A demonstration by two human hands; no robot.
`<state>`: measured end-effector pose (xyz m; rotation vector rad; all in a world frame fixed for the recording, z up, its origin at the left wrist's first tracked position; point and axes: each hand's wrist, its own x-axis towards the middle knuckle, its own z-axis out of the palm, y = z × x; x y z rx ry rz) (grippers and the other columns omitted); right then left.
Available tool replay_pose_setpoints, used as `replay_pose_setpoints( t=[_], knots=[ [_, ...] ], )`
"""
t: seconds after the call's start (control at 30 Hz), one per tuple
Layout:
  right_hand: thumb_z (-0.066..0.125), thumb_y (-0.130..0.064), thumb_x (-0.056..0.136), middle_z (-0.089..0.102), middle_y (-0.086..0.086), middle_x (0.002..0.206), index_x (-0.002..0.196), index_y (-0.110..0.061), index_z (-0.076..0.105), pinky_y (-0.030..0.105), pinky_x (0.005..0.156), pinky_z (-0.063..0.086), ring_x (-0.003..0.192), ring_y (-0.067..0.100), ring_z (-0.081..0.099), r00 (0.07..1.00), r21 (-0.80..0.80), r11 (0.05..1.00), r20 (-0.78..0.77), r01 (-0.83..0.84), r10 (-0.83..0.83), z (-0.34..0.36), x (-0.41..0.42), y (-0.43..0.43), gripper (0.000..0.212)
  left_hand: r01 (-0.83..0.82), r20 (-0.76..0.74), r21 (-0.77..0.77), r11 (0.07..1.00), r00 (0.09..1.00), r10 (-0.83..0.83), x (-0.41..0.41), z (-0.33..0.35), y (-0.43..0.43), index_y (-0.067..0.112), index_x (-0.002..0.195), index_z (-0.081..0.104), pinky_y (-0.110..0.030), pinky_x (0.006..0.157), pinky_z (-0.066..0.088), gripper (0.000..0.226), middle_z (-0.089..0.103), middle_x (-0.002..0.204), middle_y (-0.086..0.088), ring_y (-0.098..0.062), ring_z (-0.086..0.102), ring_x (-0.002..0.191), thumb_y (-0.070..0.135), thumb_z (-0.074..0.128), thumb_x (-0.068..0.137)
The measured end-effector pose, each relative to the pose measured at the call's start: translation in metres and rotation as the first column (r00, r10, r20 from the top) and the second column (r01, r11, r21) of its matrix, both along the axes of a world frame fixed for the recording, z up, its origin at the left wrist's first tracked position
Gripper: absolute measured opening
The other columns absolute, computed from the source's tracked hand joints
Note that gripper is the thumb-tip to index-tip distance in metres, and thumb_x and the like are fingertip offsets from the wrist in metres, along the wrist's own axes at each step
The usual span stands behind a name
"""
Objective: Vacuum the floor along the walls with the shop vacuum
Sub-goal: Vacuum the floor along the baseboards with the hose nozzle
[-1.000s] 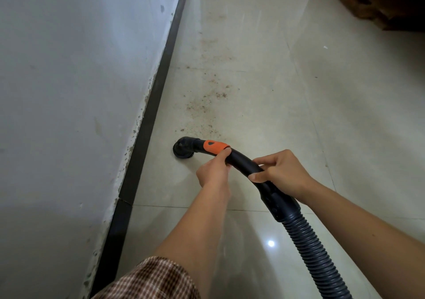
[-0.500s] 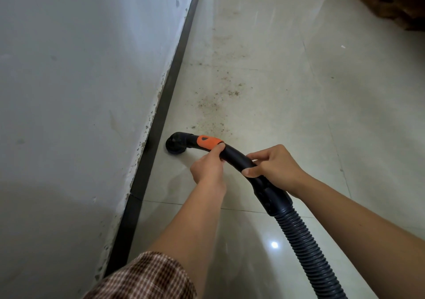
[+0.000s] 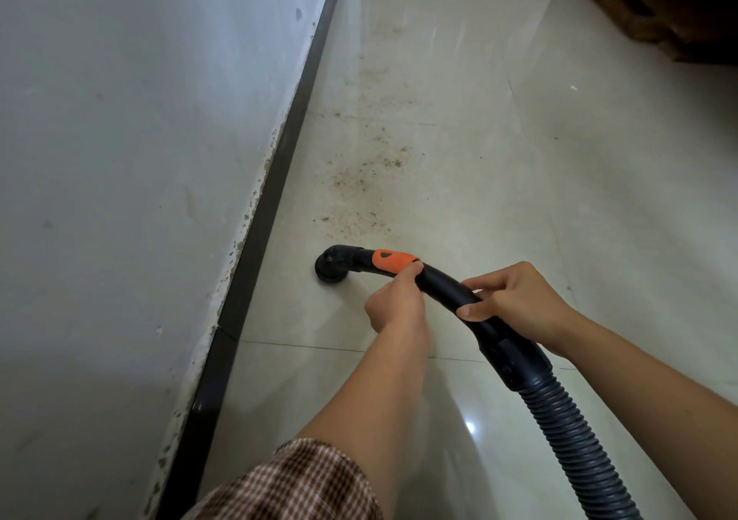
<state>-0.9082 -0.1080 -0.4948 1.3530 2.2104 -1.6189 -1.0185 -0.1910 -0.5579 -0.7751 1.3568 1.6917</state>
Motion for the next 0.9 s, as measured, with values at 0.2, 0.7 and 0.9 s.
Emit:
replay_pose_setpoints(
  t=[0.2,0.7,0.9],
  knots=[
    [0.076,-0.001,0.074,0.077,0.006,0.077,0.09,-0.021,0.079,0.029,0.062,0.058,0.063,0.022,0.071,1.0,-0.015,1.0,0.009,0.009,-0.009,0.003,0.025,-0.002,0.026,0.046,0.017,-0.02,0.999,0.999,-0.046,0.024,0.004,-0.003,0.014,0.078,0.064,-0.022,0.054,0.04,0.025,0.072,0.078,0.001,-0.014,0.069,0.072,0.021,0.085,0.066],
    [0.078,-0.004,0.071,0.075,0.01,0.073,0.086,-0.023,0.079,0.03,0.059,0.058,0.057,0.024,0.07,0.998,-0.004,0.998,-0.006,0.058,-0.058,0.002,0.044,0.003,0.024,0.224,-0.081,0.072,0.972,0.973,-0.218,0.019,0.021,0.002,-0.004,0.119,0.058,-0.027,0.074,0.057,0.044,0.071,0.106,-0.017,-0.017,0.07,0.073,-0.001,0.075,0.079],
    [0.078,-0.006,0.068,0.073,0.008,0.065,0.082,-0.022,0.081,0.03,0.056,0.057,0.047,0.016,0.064,0.997,0.05,0.996,-0.027,0.071,-0.07,-0.005,0.011,0.01,0.022,0.292,-0.141,0.038,0.956,0.948,-0.284,-0.019,0.023,0.012,-0.005,0.118,0.057,-0.02,0.052,0.056,0.038,0.067,0.098,-0.017,-0.017,0.066,0.074,-0.003,0.071,0.083]
  ],
)
